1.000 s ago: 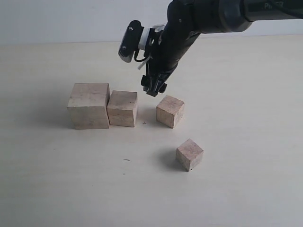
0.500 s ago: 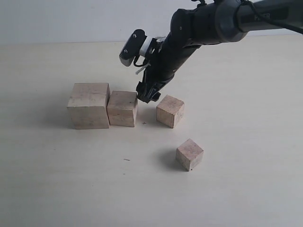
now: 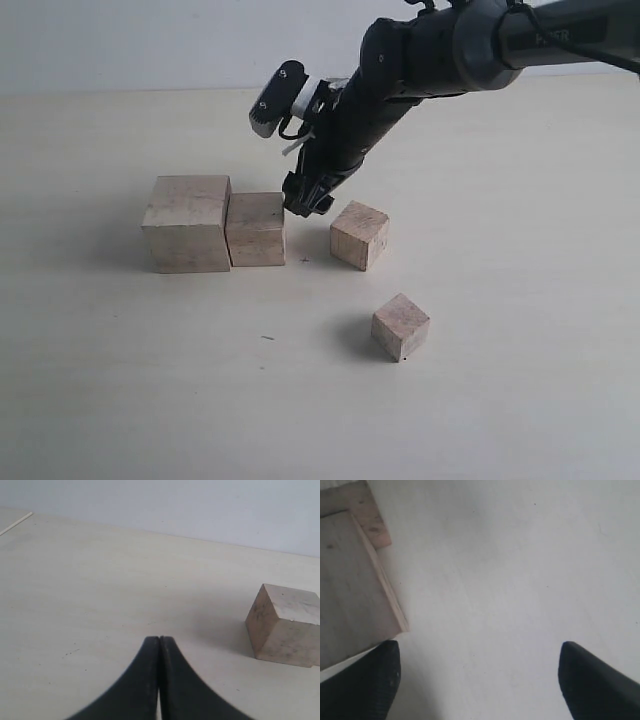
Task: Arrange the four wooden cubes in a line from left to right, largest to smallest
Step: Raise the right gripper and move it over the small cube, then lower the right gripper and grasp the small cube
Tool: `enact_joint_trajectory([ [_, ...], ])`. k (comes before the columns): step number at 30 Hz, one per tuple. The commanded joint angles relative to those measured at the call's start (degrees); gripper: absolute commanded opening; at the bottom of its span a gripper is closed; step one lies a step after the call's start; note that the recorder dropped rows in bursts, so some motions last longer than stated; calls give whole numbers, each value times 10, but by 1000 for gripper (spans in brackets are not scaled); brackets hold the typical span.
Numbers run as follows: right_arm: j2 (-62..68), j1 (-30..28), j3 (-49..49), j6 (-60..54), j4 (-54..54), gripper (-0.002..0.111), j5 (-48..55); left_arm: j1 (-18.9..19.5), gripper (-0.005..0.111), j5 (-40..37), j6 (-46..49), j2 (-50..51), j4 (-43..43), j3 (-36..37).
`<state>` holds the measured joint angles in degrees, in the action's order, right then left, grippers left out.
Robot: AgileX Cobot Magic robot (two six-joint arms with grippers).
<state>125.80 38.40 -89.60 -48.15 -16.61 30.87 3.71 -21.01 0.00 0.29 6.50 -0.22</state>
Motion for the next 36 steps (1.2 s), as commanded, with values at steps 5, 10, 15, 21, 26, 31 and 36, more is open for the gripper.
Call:
enact_joint_trajectory([
  [5,-30,-4,0,-3,17,80,-3,-4,0,5,0,-3,-1,2],
  [10,-84,-4,0,26,31,80,14,-4,0,5,0,-3,-1,2],
  [15,-124,-4,0,106,107,80,126,-4,0,5,0,-3,-1,2],
  [21,-132,-4,2,138,156,80,258,-4,0,5,0,-3,-1,2],
  [26,-130,-4,2,138,155,80,256,-4,0,5,0,-3,-1,2],
  [31,-129,-4,8,138,152,80,222,-4,0,5,0,-3,-1,2],
  [36,-123,-4,35,139,121,80,163,-4,0,5,0,-3,-1,2],
])
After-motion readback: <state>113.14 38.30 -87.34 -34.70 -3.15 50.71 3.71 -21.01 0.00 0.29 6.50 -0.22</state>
